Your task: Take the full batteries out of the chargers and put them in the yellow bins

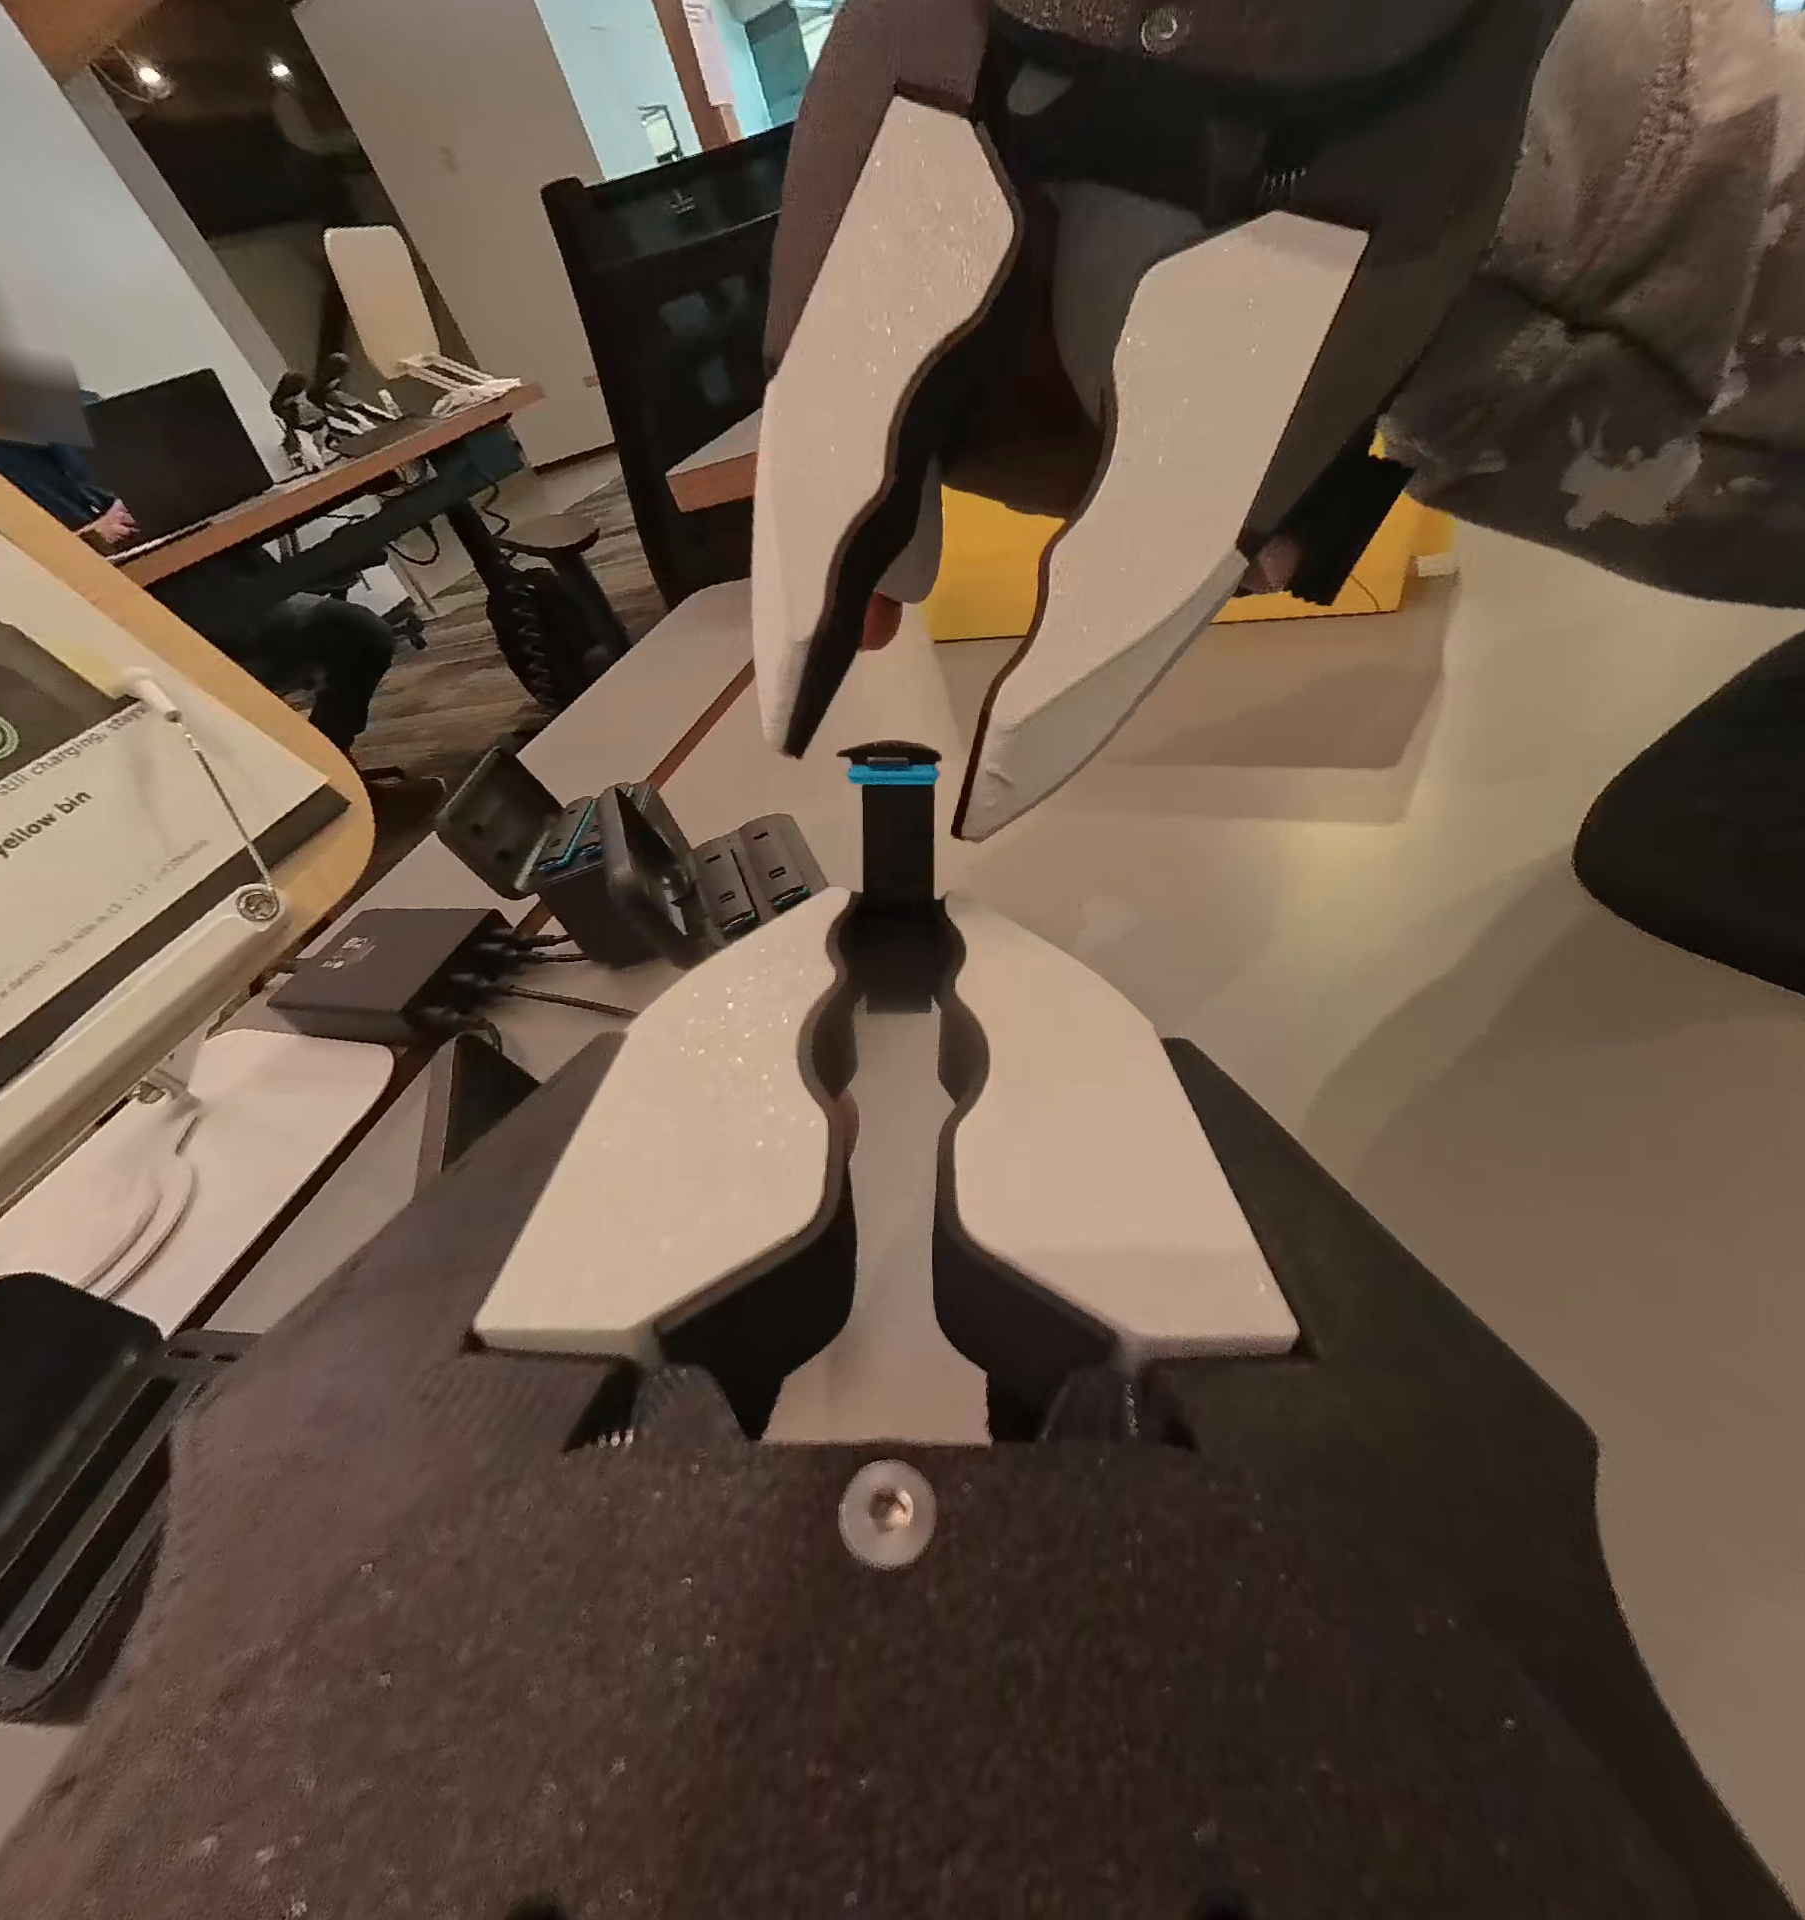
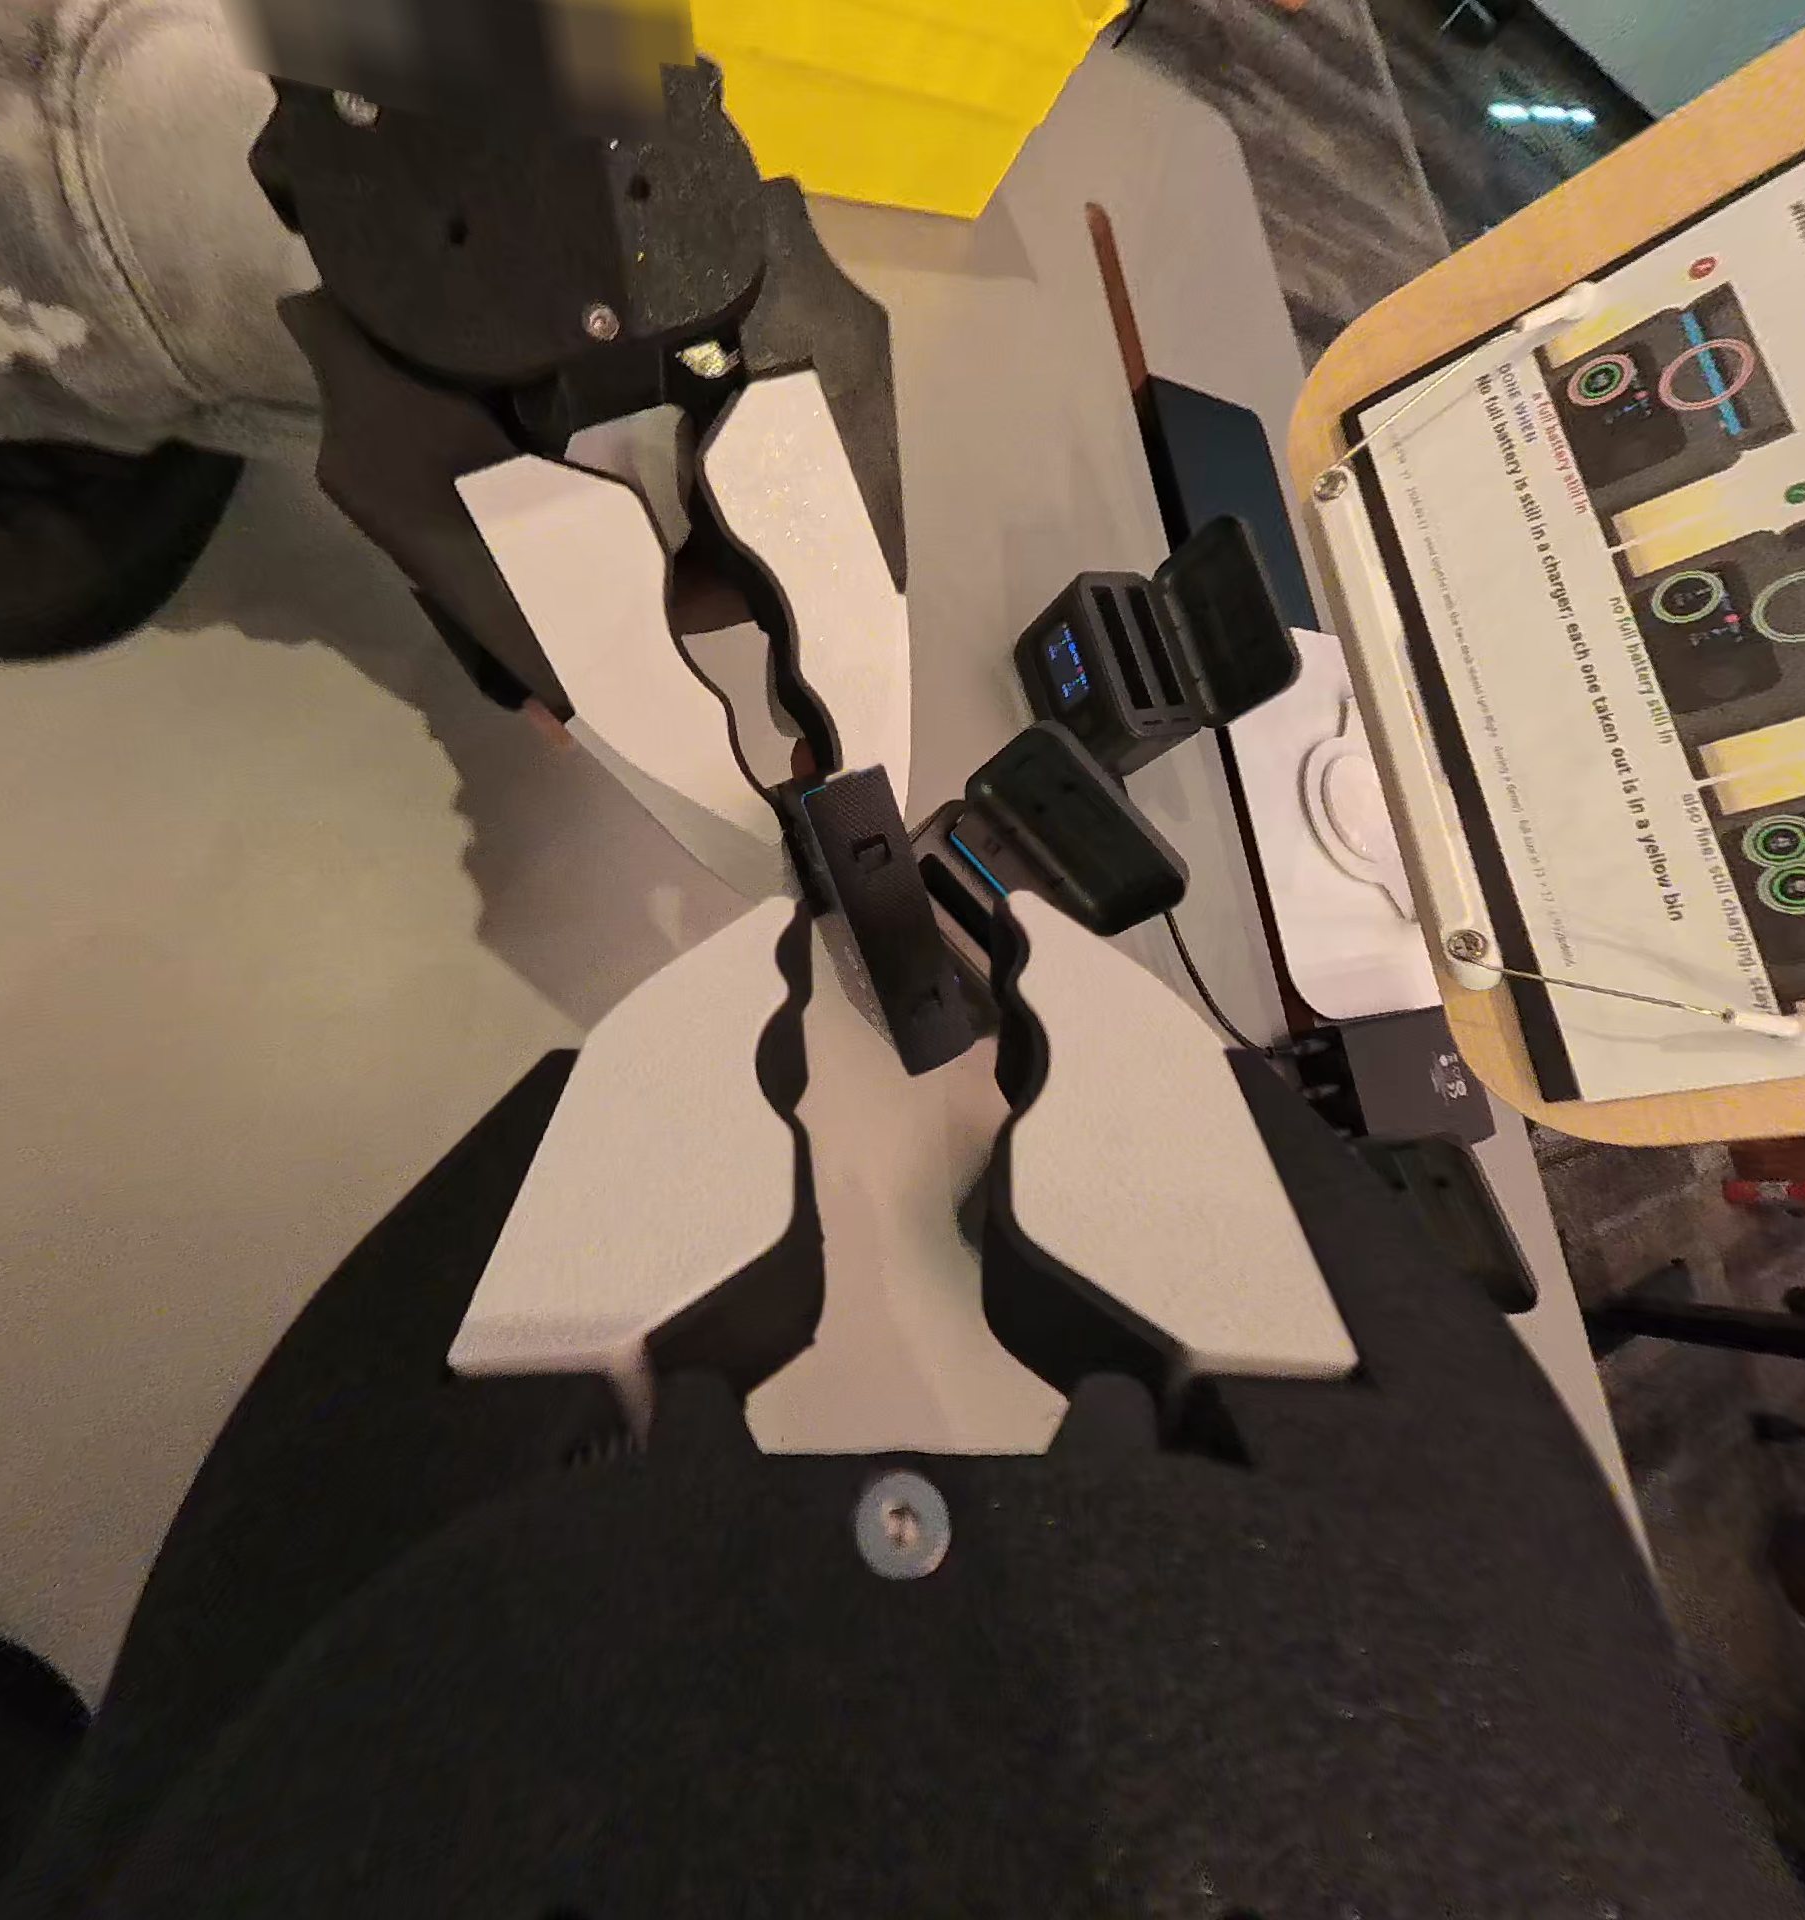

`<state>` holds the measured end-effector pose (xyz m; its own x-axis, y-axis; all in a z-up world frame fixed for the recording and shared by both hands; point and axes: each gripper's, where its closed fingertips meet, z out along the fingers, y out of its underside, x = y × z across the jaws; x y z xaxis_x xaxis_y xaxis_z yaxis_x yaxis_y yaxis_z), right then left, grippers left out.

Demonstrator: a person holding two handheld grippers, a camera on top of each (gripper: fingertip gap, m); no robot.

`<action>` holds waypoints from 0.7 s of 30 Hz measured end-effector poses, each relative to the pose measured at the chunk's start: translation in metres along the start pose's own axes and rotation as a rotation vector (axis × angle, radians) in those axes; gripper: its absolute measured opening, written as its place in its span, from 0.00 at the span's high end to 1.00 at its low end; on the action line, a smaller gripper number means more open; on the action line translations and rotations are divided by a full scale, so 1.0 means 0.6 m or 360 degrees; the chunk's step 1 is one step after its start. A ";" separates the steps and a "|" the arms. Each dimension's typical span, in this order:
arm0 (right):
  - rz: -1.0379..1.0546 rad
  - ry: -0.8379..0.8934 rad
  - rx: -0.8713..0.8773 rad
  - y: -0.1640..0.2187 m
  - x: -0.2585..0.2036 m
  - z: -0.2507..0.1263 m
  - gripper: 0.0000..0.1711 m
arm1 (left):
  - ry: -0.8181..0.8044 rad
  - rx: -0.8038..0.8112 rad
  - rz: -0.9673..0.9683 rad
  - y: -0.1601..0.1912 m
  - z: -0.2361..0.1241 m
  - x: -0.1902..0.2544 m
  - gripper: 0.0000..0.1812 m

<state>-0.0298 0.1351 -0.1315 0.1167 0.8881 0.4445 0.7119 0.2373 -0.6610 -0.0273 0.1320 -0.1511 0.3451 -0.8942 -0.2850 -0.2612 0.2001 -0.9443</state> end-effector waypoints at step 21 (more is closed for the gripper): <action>-0.0161 0.0189 -0.0800 0.175 0.171 -0.263 0.91 | -0.0409 0.0087 -0.0134 0.001 -0.014 -0.074 0.90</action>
<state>0.1661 0.1886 -0.0597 0.0869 0.8129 0.5759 0.9646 0.0759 -0.2526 -0.0504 0.1685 -0.1373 0.5827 -0.7792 -0.2309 -0.1755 0.1568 -0.9719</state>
